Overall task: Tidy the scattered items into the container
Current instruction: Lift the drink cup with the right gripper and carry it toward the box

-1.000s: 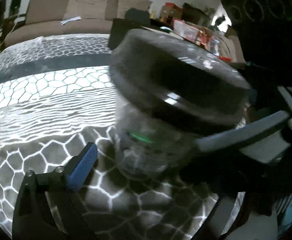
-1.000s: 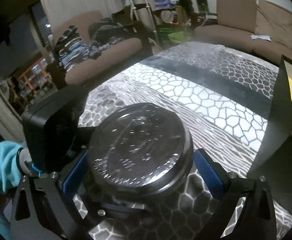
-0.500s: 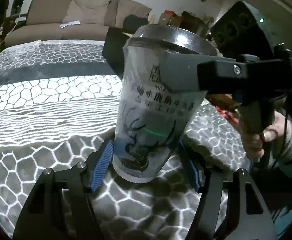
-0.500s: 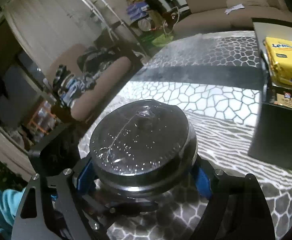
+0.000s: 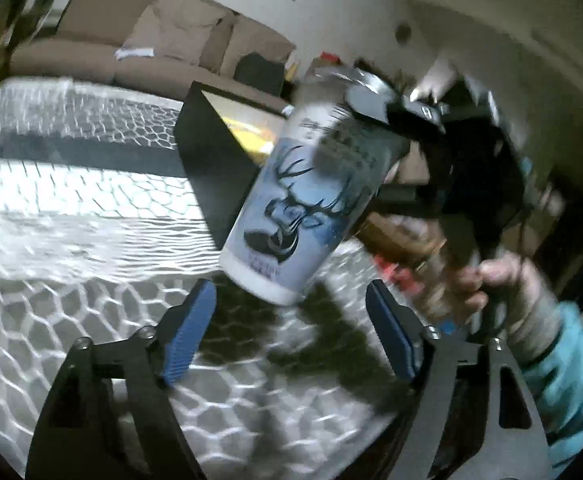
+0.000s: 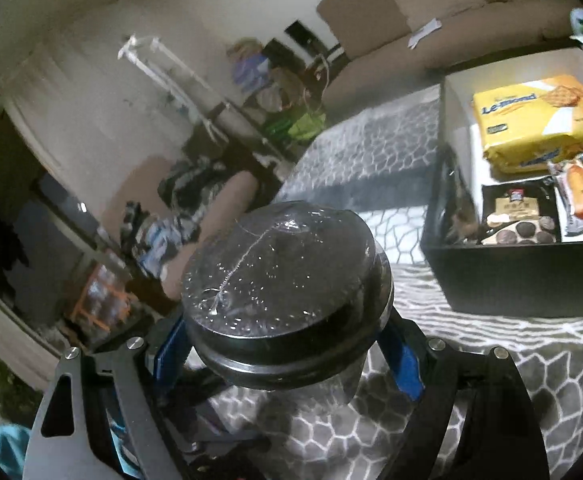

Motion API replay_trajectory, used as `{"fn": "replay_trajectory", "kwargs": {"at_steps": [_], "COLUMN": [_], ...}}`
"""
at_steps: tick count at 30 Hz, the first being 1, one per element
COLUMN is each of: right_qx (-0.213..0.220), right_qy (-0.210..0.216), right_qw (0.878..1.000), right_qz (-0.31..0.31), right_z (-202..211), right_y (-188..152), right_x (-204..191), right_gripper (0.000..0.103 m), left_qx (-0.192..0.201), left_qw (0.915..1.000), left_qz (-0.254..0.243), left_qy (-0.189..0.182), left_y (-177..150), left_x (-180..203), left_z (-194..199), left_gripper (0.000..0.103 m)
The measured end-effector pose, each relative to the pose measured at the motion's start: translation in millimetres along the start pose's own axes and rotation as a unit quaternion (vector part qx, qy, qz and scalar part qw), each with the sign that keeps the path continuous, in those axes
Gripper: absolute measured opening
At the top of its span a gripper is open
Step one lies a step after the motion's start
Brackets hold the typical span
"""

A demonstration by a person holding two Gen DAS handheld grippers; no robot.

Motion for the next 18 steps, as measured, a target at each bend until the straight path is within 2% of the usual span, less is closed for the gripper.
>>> {"fn": "replay_trajectory", "kwargs": {"at_steps": [3,6,12,18], "right_qx": [0.028,0.049,0.073,0.092], "right_qy": [0.028,0.044,0.049,0.039], "right_qw": [0.998,0.995,0.991,0.987], "right_qz": [-0.041,-0.071,-0.101,-0.125], "right_z": [20.8,35.0,59.5,79.3], "right_y": [3.5,3.8,9.8,46.6], "right_x": [4.3,7.6,19.1,35.4], "right_gripper": [0.085,0.085,0.085,0.085], "left_qx": [0.029,0.052,0.045,0.029], "left_qw": [0.994,0.9873,0.9864,0.9879], "left_qz": [0.085,0.121,0.126,0.116], "left_qy": [-0.063,-0.089,-0.095,-0.099], "left_y": [5.4,14.3,41.3,71.8], "left_x": [-2.6,1.4,17.3,34.1], "left_z": [4.8,6.2,-10.0,-33.7], "left_gripper": [0.077,0.076,0.07,0.07]}}
Point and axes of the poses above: each gripper's, at about its wrist camera, not at the fingertips, and z roughly against the way its jaws point, x to its right, y to its top, the point moved 5 cm from there along -z, roughly the way its jaws point, and after that the axes turned 2 degrees about z, right-handed, at the moved point
